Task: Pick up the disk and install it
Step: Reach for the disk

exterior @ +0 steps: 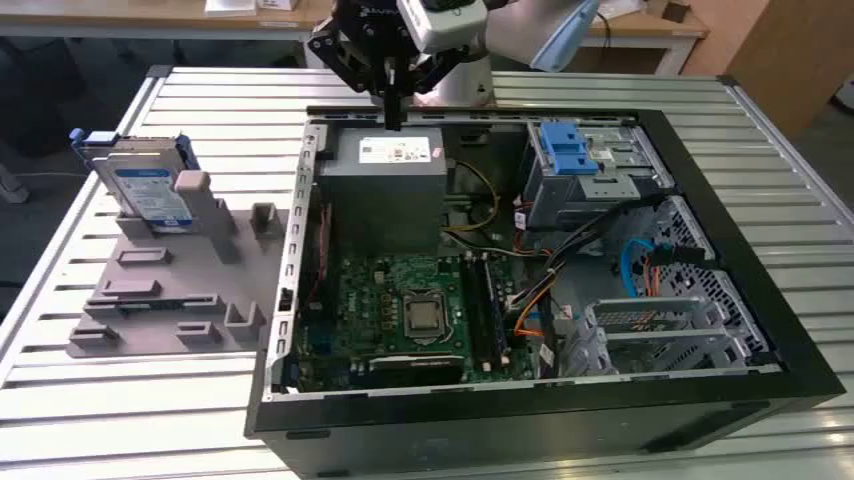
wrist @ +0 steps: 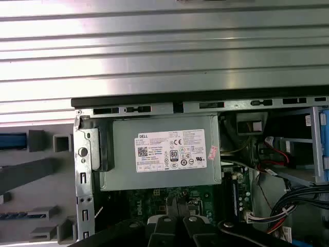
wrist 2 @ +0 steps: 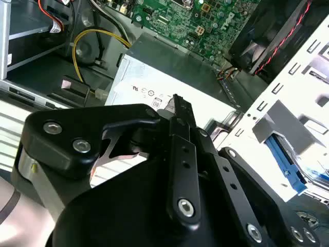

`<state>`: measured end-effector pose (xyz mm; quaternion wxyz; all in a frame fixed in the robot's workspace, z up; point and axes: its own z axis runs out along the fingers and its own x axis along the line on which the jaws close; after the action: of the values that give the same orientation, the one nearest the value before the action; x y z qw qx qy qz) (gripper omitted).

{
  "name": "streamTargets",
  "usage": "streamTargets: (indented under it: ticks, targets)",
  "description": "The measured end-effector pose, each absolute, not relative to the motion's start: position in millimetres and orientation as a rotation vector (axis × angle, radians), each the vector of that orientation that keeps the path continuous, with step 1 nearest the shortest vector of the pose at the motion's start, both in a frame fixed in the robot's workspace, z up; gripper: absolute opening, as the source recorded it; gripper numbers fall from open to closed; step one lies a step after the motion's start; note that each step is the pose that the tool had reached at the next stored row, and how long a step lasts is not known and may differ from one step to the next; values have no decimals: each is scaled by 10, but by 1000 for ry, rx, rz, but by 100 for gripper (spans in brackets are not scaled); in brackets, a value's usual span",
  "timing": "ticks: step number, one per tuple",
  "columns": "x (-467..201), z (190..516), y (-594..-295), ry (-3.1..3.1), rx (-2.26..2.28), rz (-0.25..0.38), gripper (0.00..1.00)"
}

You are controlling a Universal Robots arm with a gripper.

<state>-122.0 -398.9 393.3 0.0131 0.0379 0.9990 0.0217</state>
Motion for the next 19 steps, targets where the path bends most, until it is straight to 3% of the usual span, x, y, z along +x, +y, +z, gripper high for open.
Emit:
streamTargets:
  ticks: [19]
  targets:
    - [-1345,3932,-3989,3112,118,68,11]
